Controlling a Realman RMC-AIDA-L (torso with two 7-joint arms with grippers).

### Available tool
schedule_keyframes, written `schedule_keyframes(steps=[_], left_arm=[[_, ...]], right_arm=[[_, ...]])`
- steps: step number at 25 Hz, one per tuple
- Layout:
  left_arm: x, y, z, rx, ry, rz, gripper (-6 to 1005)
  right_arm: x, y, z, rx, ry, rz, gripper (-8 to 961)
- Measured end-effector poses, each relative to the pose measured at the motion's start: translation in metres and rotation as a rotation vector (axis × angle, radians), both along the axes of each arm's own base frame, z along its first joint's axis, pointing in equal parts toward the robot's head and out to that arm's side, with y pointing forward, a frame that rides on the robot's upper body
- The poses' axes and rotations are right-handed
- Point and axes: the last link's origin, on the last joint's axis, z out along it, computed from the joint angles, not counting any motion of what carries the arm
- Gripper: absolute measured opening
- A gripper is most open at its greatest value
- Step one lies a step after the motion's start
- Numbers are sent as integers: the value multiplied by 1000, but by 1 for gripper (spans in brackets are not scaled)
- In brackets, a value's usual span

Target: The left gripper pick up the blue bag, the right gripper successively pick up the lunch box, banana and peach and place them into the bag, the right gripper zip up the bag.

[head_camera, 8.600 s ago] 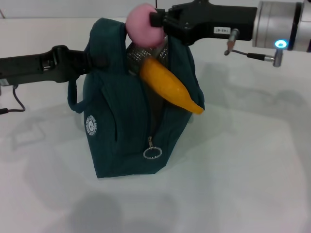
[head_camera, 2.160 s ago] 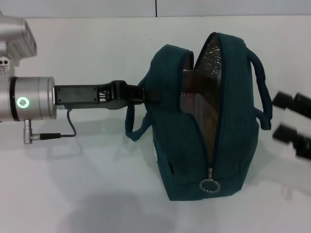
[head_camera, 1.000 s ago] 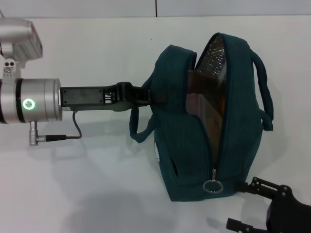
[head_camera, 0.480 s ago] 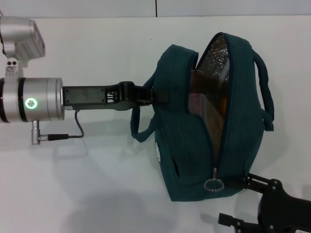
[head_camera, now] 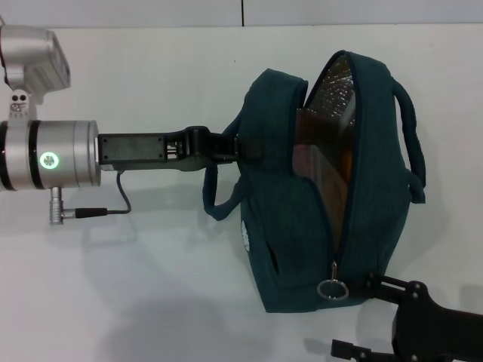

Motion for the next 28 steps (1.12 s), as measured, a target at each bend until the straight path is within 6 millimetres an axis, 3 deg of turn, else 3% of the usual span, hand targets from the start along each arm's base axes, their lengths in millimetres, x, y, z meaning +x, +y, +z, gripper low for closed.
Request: schedule_keyframes(steps=[20,22,28], left_arm=[[-2,0,2,4,0,2,33],[-2,0,2,4,-1,3,33],[-1,0,2,3,-2,1,33]], right_arm=[[-8,12,1,-50,29,-35,728],[-8,12,1,-49,25,-38,503],[-6,15,-1,-57,11,-62,375]])
